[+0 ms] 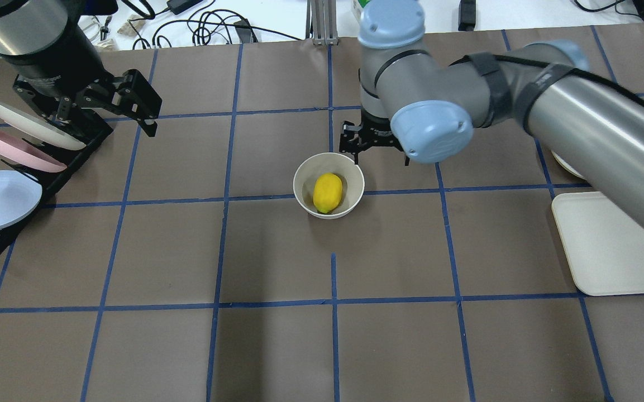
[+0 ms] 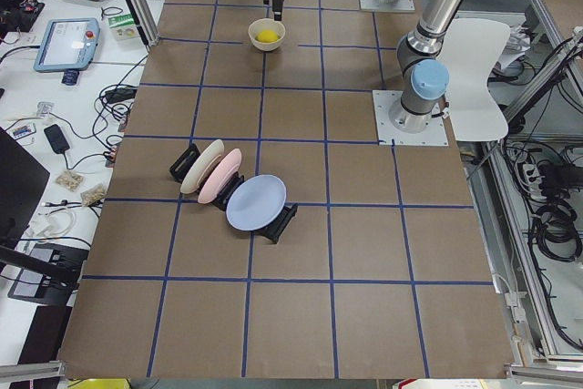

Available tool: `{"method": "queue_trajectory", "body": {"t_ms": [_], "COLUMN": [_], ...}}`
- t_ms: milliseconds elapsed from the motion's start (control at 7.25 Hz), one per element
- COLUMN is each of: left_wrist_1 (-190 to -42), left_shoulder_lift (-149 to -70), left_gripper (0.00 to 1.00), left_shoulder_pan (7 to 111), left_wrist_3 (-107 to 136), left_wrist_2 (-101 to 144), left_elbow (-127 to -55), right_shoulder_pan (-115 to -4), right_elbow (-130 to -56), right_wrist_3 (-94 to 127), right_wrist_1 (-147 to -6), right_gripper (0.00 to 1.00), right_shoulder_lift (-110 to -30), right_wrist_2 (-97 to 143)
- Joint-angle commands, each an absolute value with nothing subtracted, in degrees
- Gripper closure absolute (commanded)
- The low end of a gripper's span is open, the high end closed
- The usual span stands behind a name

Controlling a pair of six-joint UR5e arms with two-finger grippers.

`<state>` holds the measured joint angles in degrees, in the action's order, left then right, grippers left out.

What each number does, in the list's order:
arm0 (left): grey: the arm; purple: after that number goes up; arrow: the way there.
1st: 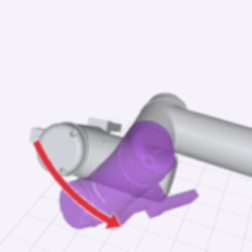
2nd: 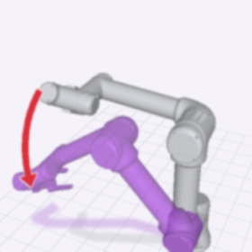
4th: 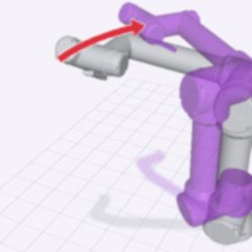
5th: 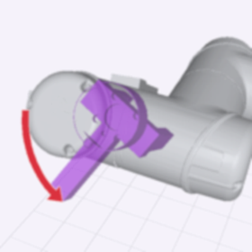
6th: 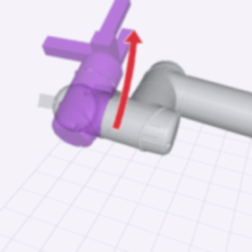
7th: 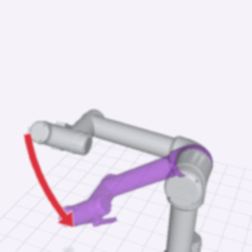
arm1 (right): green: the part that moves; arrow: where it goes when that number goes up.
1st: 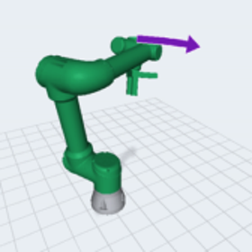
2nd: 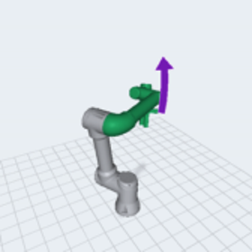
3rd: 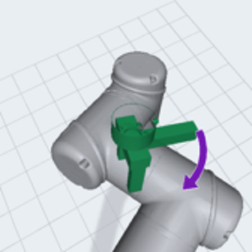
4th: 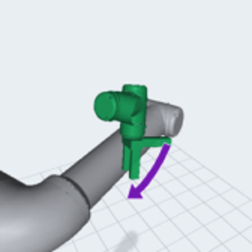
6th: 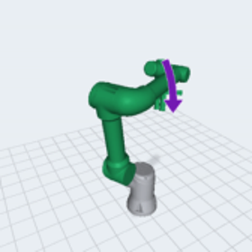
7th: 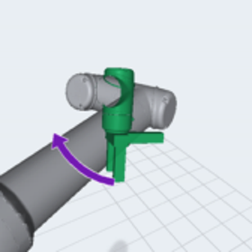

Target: Place bowl and put lemon in it

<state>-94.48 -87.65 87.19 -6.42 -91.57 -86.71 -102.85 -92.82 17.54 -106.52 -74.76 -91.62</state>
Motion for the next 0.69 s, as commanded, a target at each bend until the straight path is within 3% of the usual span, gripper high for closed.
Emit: {"method": "queue_trajectory", "body": {"t_ms": [0,552], "left_wrist_1": [-94.57,-94.57], "left_shoulder_lift": [-87.63,-87.54], "left_gripper": [0.00,0.00], "left_shoulder_pan": [87.19,87.19], "left_wrist_3": [-6.42,-6.42], "left_wrist_2": [-91.58,-91.58], "left_elbow": [-86.75,-87.01], "right_shoulder_pan": [-96.53,-89.21], "right_elbow": [-92.81,-92.38], "right_wrist_3": [9.61,-2.37], "right_wrist_1": [-95.50,-87.89], "right_gripper": [0.00,0.00], "right_shoulder_lift": [-84.85,-92.27], "right_wrist_2": [-91.76,-91.41]}}
